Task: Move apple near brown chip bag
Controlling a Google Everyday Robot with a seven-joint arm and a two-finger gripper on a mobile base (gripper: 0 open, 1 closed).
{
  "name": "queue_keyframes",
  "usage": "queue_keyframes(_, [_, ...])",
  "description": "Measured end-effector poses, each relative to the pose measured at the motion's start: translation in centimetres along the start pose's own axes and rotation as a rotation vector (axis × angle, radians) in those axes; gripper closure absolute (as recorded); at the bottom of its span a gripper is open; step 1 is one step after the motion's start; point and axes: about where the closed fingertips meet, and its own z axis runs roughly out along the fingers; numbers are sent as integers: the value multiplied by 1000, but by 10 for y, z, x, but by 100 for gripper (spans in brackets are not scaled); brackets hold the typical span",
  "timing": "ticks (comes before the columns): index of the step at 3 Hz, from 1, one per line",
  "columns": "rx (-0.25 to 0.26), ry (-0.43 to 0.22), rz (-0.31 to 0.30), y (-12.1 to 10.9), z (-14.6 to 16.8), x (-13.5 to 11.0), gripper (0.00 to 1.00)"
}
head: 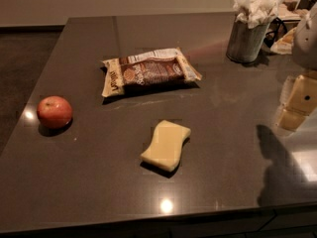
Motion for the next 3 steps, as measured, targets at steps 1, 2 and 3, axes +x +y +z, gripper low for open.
queue_keyframes(1, [0, 0, 0, 0, 0, 0, 0])
queue_keyframes(2, [-3, -50, -39, -5, 3, -31, 0])
queue_keyframes(3, [-32, -125, -112, -5, 18, -86, 0])
